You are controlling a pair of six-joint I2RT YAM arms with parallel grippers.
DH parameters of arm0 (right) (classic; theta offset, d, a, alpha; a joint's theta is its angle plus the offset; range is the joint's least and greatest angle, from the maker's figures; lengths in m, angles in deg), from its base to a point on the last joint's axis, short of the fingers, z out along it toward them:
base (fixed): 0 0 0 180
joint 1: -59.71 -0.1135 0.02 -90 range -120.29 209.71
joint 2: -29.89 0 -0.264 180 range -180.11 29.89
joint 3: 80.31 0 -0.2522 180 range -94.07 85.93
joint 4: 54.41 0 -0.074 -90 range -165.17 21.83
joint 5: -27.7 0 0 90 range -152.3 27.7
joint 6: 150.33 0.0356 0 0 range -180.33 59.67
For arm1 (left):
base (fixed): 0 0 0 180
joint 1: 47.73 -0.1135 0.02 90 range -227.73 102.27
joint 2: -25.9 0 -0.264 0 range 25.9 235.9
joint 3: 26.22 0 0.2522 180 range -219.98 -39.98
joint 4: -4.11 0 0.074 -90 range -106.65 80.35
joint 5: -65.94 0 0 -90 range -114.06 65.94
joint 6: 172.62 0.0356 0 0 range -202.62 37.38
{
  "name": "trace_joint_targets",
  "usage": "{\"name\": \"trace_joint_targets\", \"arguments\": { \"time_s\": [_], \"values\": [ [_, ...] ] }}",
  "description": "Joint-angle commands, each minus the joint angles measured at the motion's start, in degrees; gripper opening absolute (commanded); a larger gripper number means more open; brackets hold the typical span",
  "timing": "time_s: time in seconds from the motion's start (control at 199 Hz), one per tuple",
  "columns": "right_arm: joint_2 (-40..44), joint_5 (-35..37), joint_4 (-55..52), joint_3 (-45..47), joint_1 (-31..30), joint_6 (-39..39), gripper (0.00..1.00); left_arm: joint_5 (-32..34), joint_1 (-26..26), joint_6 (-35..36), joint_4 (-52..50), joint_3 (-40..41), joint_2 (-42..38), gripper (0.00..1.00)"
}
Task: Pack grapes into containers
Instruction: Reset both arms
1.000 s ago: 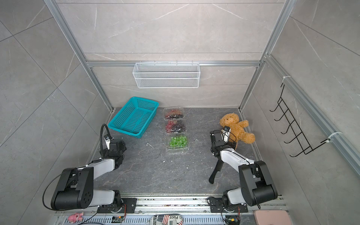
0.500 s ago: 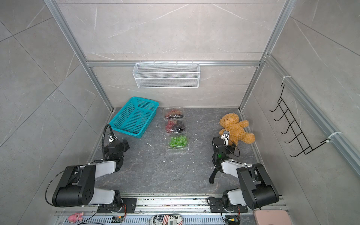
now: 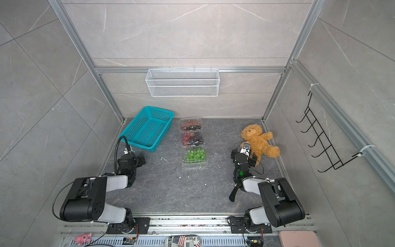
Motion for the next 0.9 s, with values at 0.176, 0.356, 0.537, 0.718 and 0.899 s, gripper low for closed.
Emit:
{"name": "trace_joint_targets", "arguments": {
  "time_s": [0.176,0.356,0.537,0.718,0.899],
  "values": [
    [-4.9,-12.6,12.5,4.5,3.4,-2.1,0.99,-2.0,-0.6,1.7,7.7,1.3,1.5,1.00],
    [-5.6,-12.8,7.1,1.3,3.9,-2.1,0.99,-2.0,-0.6,1.6,7.5,1.3,1.4,1.00],
    [-5.0,-16.3,2.7,-0.1,6.7,0.1,0.99,-2.0,-0.6,1.6,7.6,1.3,1.5,1.00],
    [-4.6,-16.1,2.7,0.1,6.6,-0.1,0.99,-2.0,-0.6,1.7,7.7,1.3,1.5,1.00],
    [-4.6,-16.1,2.5,0.0,6.7,-0.1,0.99,-2.0,-0.6,1.6,7.6,1.3,1.5,1.00]
  ]
}}
